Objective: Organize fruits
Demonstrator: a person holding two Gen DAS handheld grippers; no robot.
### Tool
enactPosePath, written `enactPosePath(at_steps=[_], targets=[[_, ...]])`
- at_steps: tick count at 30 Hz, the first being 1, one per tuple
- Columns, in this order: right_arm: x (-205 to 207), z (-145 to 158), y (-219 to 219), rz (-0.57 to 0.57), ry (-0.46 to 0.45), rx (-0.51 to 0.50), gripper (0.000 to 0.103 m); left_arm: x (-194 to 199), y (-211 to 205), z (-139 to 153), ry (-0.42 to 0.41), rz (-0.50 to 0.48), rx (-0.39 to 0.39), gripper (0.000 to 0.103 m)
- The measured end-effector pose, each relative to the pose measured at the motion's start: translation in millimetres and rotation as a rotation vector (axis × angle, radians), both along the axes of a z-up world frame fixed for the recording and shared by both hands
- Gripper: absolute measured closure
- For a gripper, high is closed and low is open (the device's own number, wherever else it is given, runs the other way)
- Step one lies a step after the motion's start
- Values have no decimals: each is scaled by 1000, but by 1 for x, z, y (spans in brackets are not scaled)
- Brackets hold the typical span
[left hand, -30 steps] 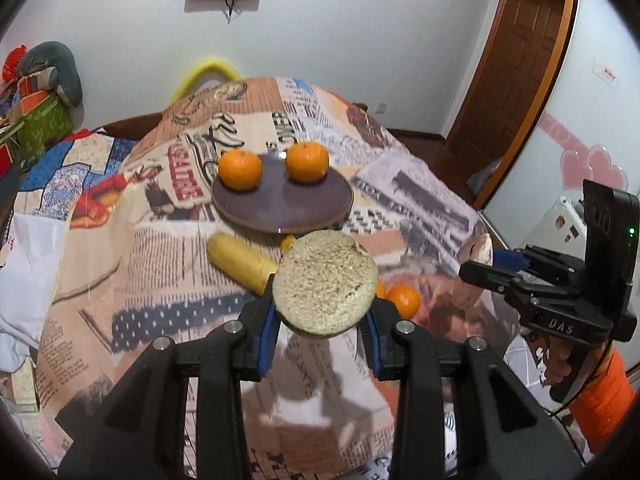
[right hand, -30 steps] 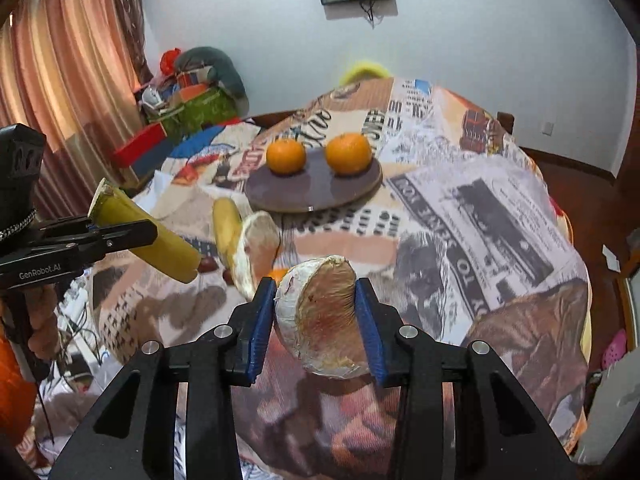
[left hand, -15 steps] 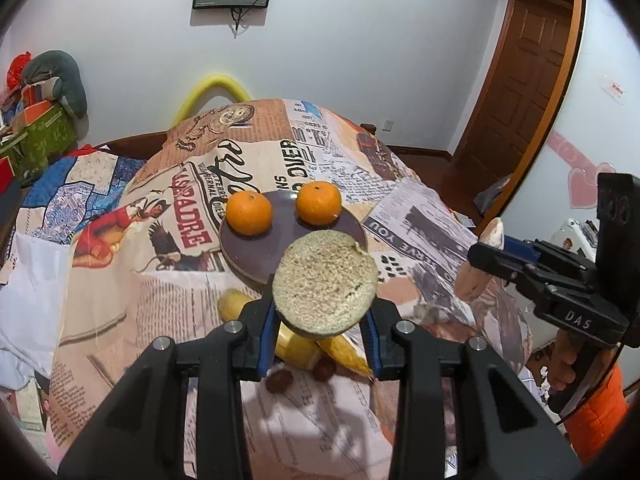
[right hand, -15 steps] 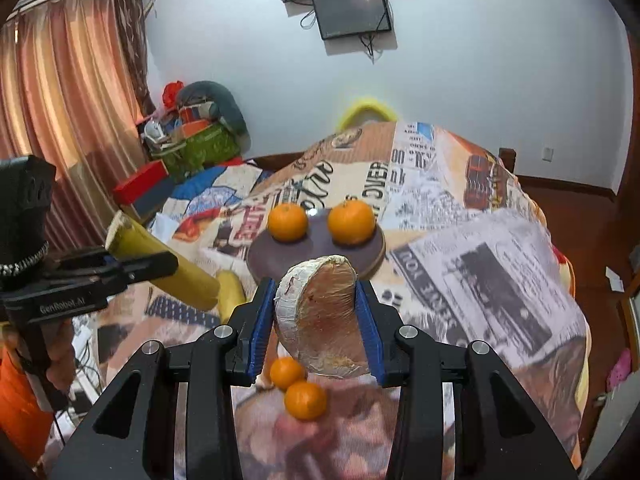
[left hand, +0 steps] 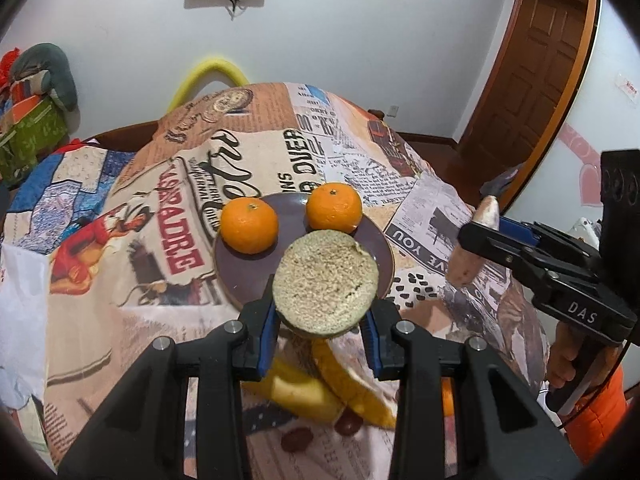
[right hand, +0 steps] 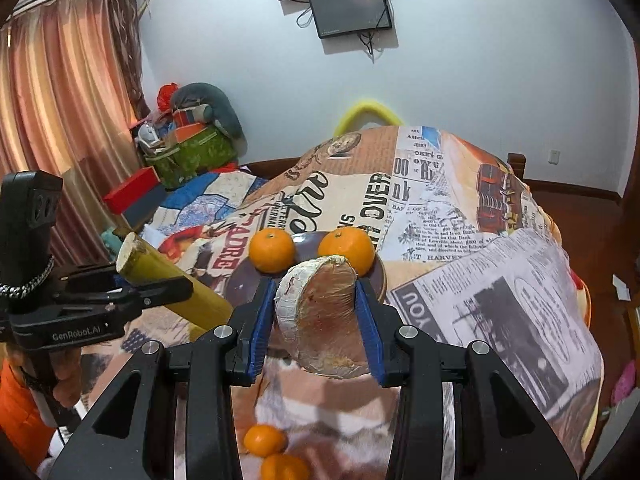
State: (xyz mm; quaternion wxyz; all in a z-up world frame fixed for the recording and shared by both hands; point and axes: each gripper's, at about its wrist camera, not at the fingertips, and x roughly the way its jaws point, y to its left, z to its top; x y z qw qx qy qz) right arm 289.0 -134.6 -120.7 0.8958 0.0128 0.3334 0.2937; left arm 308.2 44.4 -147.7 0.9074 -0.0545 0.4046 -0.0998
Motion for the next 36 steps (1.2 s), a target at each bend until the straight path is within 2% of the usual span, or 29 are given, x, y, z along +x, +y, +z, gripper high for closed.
enactPosePath(at_steps=[10,20,26,29,36], targets=[[36,-15,15,27,25,-24,66,51,-13,-33,84,-42,-22,67],[58,-30,35,65,36,-52,66,78,8,-40,93,-10,-66,64],[64,-33,45,79,32,-66,66,91,15,-43,97,27,-50,59],[70,-37,47,86,64,-48,66,95,15,-45,112,42,-9,54],[74,-41,54,106,83,-55,65,87,14,-52,107,18,29,54]])
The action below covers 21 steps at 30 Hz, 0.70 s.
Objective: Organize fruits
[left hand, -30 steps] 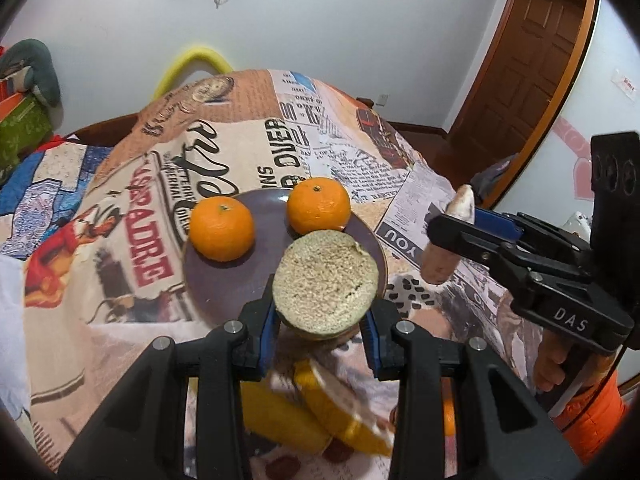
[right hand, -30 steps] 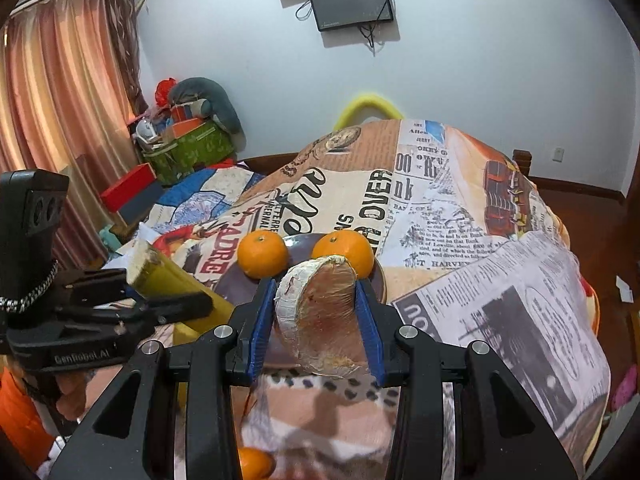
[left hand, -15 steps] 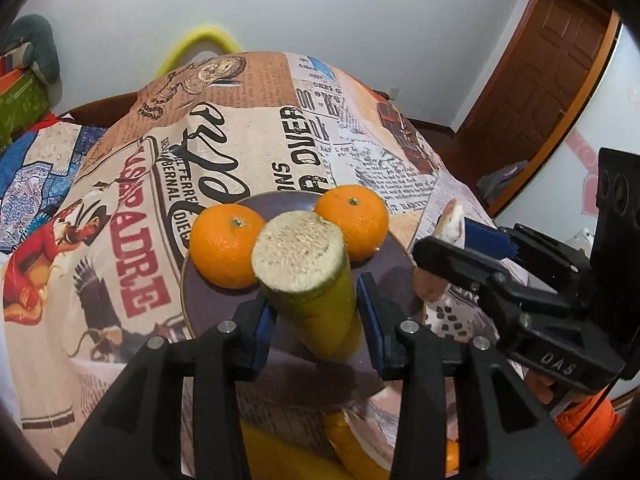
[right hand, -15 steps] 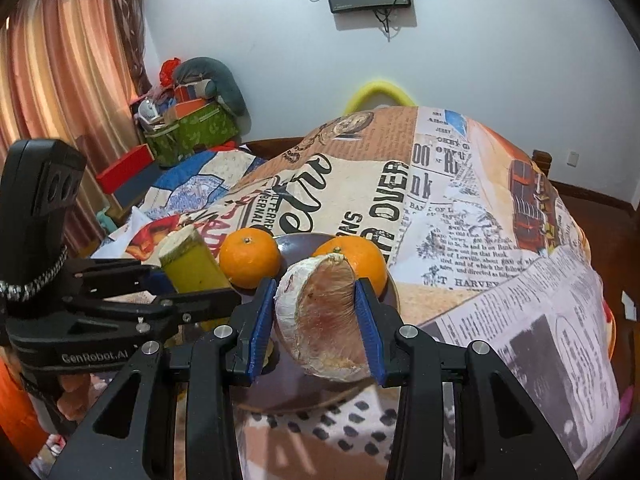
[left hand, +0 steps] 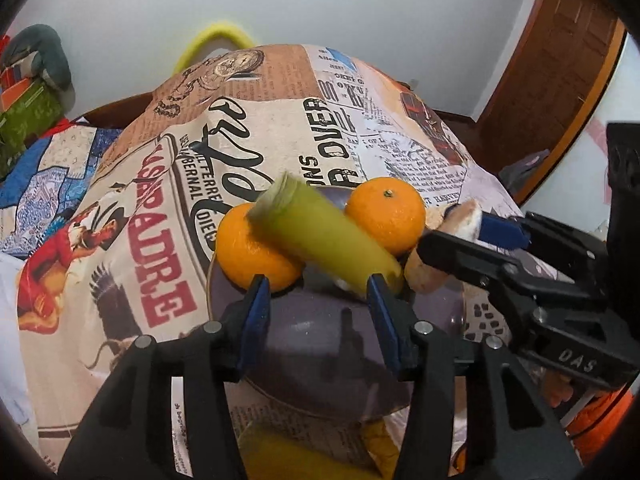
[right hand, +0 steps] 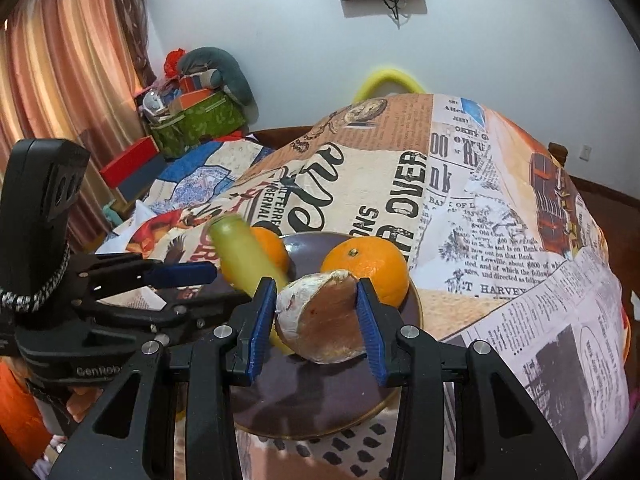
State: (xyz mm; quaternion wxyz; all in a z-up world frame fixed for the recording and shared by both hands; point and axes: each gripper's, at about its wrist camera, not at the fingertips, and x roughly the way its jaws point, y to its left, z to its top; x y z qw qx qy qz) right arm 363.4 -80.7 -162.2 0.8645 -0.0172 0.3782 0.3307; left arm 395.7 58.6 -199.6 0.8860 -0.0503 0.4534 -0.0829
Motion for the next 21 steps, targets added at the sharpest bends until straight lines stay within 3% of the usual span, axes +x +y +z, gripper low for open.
enactPosePath(at_steps=[8,12,21], targets=[[3,-2,0,1,17,8,63,-7,5,4,-20,17,4,54],[2,0,-2,-8,16,5,52,-13,12,8,-29,40,-7,54],[-18,16,-8,-13,-28,-21,52,-43,13,31,-72,63,3,54]])
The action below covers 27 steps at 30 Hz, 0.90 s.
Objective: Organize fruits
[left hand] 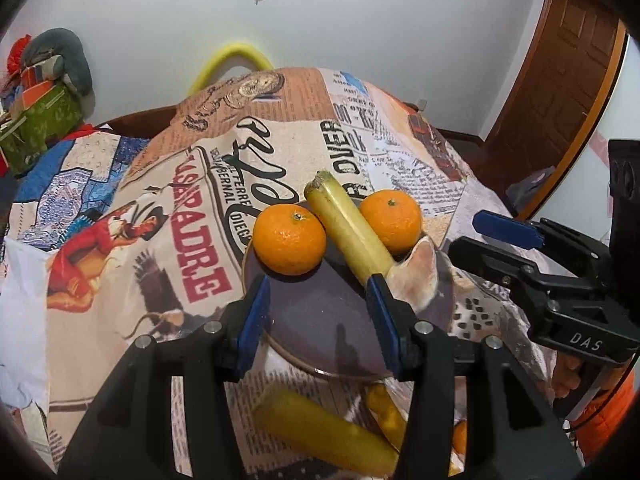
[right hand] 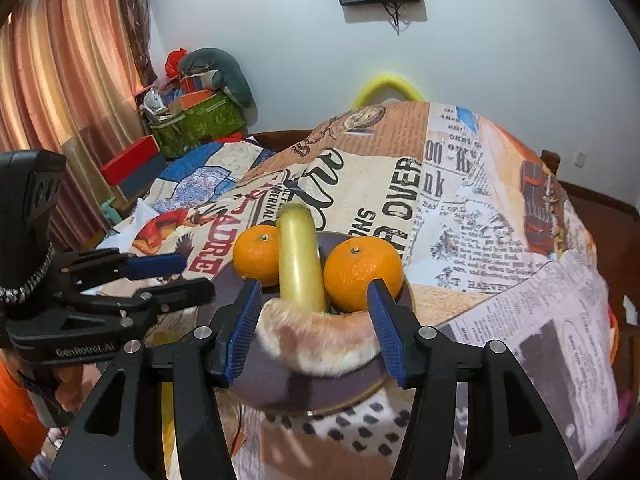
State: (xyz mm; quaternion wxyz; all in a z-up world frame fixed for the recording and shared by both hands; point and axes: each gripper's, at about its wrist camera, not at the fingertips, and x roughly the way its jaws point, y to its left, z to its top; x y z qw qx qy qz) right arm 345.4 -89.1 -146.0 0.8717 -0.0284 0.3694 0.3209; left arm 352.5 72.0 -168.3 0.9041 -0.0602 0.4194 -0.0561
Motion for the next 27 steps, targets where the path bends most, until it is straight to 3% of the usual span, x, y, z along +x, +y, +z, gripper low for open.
enactPosePath(at_steps=[14,27], targets=[[-62,24,-33,-36,-25,-18,52,-81,-17,53,-92,-3,51,45],[-118,9,-51,-54,-13,-78,50,-135,-24,41,-57,23,85,42]])
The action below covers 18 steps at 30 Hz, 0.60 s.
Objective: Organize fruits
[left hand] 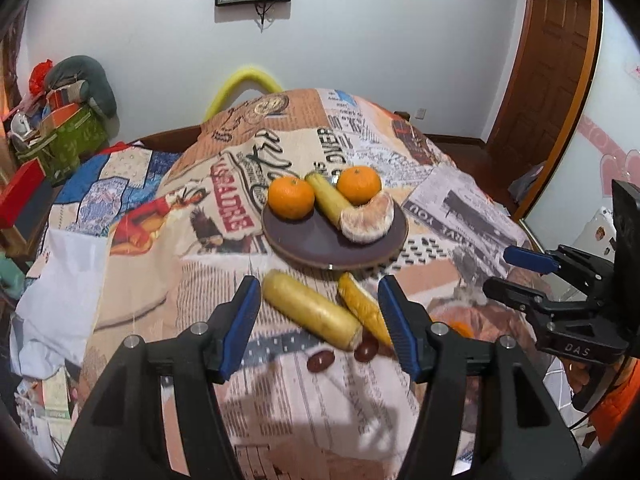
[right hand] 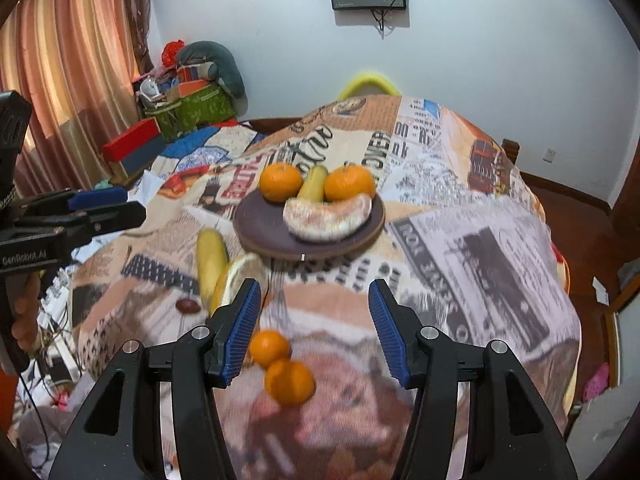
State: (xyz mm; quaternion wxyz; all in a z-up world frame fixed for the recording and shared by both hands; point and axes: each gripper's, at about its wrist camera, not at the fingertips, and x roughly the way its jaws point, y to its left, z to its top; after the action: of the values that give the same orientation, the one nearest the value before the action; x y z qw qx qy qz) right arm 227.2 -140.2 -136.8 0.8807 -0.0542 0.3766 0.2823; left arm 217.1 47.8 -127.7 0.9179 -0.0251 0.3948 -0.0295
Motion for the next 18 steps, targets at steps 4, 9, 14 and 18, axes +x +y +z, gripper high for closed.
enactPosePath(at_steps=[4,9,14,18], targets=[[-14,-16,-2,2,29,-22,50,-10,-6,-15,15,4,27,42],[-26,-37,-1,11,73,-36,50,-16,-10,-35,48,-12,36,42],[-32,-56,7,30,98,-68,50,-14,-10,-56,96,-15,10,42],[-29,-68,12,45,125,-66,50,-2,-12,-72,136,-16,-4,42]])
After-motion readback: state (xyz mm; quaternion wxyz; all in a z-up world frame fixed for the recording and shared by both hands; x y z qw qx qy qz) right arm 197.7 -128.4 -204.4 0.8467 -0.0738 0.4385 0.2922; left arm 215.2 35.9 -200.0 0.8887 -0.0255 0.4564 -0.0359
